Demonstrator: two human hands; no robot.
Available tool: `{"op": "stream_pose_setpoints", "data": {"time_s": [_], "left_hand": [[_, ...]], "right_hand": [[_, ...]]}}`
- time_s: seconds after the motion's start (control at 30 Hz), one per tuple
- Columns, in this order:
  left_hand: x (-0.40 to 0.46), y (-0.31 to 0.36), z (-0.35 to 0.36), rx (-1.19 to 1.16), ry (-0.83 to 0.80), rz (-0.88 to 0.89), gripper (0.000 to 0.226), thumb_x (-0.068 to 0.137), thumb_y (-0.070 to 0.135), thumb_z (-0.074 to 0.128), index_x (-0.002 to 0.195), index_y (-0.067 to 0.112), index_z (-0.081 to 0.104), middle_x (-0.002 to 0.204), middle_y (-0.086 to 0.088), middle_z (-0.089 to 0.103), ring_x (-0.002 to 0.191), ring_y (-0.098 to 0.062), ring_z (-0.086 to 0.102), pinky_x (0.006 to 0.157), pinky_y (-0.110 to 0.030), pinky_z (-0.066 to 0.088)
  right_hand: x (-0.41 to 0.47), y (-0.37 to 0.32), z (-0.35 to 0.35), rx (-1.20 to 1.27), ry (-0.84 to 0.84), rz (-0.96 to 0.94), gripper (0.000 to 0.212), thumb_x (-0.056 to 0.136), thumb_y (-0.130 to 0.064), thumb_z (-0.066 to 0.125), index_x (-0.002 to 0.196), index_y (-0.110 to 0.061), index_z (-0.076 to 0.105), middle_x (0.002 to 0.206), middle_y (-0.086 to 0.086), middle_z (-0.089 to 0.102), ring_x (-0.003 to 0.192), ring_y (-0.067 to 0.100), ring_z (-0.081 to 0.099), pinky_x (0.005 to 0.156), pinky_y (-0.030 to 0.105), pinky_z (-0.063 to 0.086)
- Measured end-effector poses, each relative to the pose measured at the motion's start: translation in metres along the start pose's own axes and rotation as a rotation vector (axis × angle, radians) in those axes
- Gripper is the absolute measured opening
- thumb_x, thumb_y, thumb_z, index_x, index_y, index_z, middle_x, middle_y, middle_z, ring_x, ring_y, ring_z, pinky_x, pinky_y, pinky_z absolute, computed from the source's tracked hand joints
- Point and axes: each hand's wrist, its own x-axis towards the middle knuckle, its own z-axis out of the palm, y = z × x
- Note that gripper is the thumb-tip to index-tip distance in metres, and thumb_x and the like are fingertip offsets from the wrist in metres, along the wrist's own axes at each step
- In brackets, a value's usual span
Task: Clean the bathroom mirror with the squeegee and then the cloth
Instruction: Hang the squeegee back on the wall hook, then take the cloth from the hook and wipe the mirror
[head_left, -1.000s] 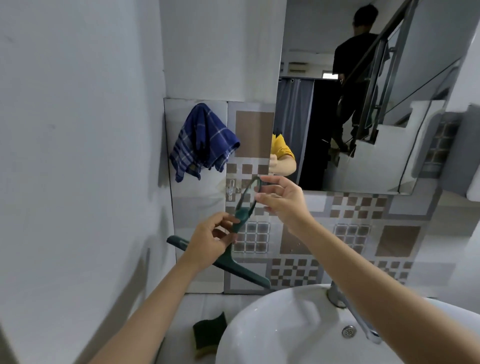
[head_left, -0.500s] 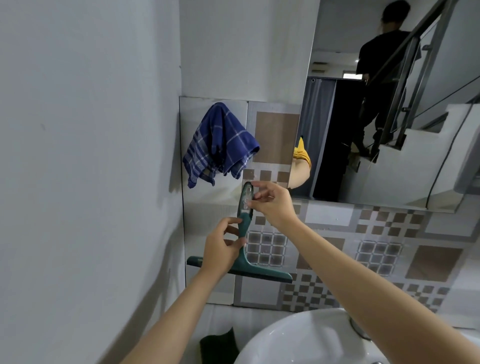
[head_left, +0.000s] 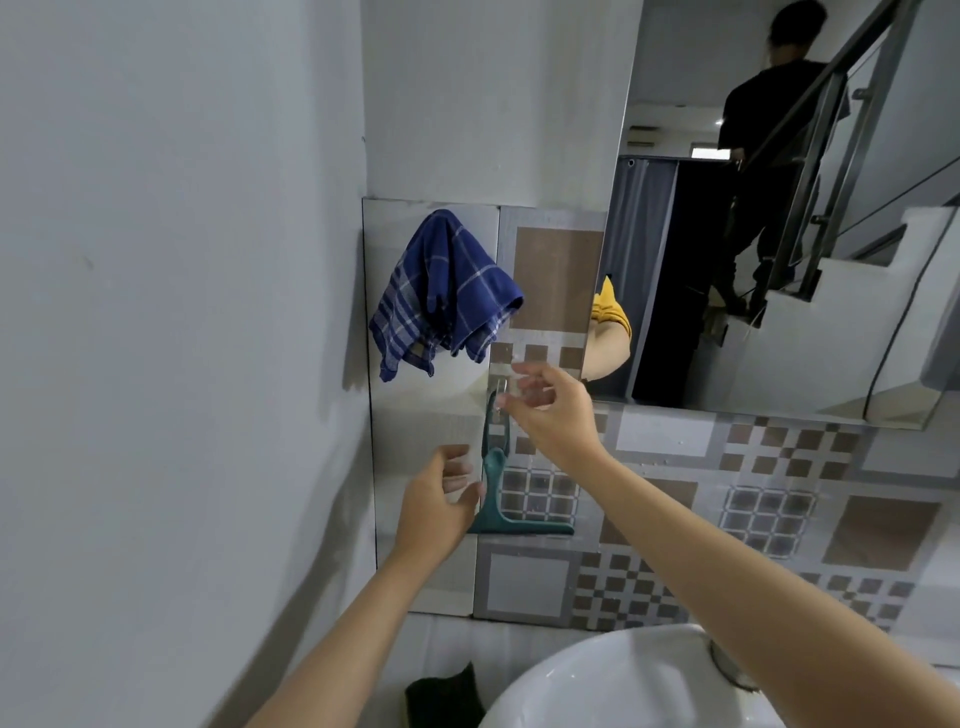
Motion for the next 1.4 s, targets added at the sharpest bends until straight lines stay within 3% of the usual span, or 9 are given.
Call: {"op": "stream_pose_setpoints", "data": {"time_s": [0.1,0.27,0.43,0.67,0.8,0.9,1.1,1.23,1.4], "left_hand": [[0.008,0.03,-0.014,-0.015,0.157,0.093,0.029,0.083,0.015,0.067,0.11,0.017,0.055,0.099,0.001,0.062,0.092,-0.01,0.06,0.082,-0.022,0.052],[0.027,0.094,-0.042,-0.089,0.422,0.286,0.02,0.086,0.01,0.061,0.105,0.018,0.058,0.093,0.005,0.063,0.087,-0.005,0.061,0.071,-0.021,0.053],[0.053,0.134,-0.055,-0.326,0.32,0.007,0.027,0.087,0.02,0.06,0.113,0.022,0.053,0.089,-0.002,0.065,0.081,-0.013,0.063,0.064,-0.024,0.047],[0.076,0.148,-0.047,-0.573,0.108,-0.151,0.036,0.089,0.024,0.059,0.12,0.036,0.046,0.124,-0.001,0.059,0.1,-0.016,0.06,0.073,-0.024,0.043],[0.08,0.154,-0.05,-0.803,0.069,-0.306,0.032,0.089,0.021,0.059,0.116,0.037,0.05,0.111,0.001,0.064,0.093,-0.017,0.062,0.065,-0.033,0.043],[0.077,0.161,-0.055,-0.889,0.014,-0.356,0.036,0.092,0.022,0.056,0.125,0.032,0.048,0.097,0.0,0.064,0.086,-0.018,0.059,0.059,-0.033,0.041],[0.072,0.159,-0.06,-0.961,0.081,-0.294,0.037,0.093,0.021,0.052,0.128,0.031,0.051,0.119,-0.003,0.062,0.113,-0.02,0.056,0.096,-0.044,0.034],[0.059,0.167,-0.069,-1.031,0.153,-0.134,0.034,0.094,0.011,0.048,0.125,0.02,0.056,0.117,-0.006,0.066,0.102,-0.021,0.063,0.081,-0.033,0.051],[0.041,0.171,-0.087,-0.823,0.21,-0.012,0.027,0.088,0.012,0.059,0.111,0.024,0.066,0.114,-0.005,0.068,0.104,-0.026,0.064,0.085,-0.046,0.055]], "right_hand": [[0.013,-0.026,0.001,0.049,0.189,-0.165,0.02,0.084,-0.021,0.073,0.1,-0.012,0.068,0.088,0.003,0.067,0.074,0.008,0.061,0.068,0.025,0.054],[0.043,-0.081,-0.002,0.094,0.342,-0.342,0.009,0.088,-0.02,0.068,0.094,-0.013,0.065,0.082,0.0,0.065,0.076,0.013,0.06,0.068,0.019,0.05],[0.08,-0.116,-0.005,-0.028,0.131,-0.346,0.027,0.09,-0.028,0.065,0.114,-0.017,0.061,0.097,-0.001,0.065,0.088,0.011,0.057,0.071,0.012,0.043],[0.108,-0.136,0.0,-0.138,-0.165,-0.258,0.031,0.095,-0.027,0.057,0.125,-0.023,0.053,0.092,-0.001,0.064,0.084,0.015,0.06,0.062,0.015,0.043],[0.114,-0.141,0.002,-0.182,-0.217,-0.259,0.029,0.092,-0.022,0.062,0.121,-0.024,0.057,0.078,-0.011,0.056,0.069,0.007,0.055,0.059,0.018,0.041],[0.119,-0.145,-0.002,-0.134,-0.226,-0.221,0.024,0.089,-0.018,0.066,0.111,-0.026,0.064,0.078,-0.002,0.062,0.067,0.014,0.059,0.06,0.025,0.047],[0.111,-0.157,-0.015,0.02,-0.225,-0.24,0.024,0.088,-0.005,0.066,0.103,-0.023,0.067,0.087,0.0,0.064,0.082,0.018,0.063,0.068,0.025,0.057],[0.093,-0.173,-0.029,0.27,-0.311,-0.172,0.03,0.083,0.004,0.069,0.105,-0.017,0.067,0.083,0.004,0.067,0.073,0.014,0.066,0.067,0.024,0.059],[0.069,-0.173,-0.056,0.401,-0.456,-0.028,0.027,0.078,-0.006,0.076,0.102,-0.018,0.069,0.105,0.012,0.067,0.091,0.026,0.067,0.081,0.036,0.059]]}}
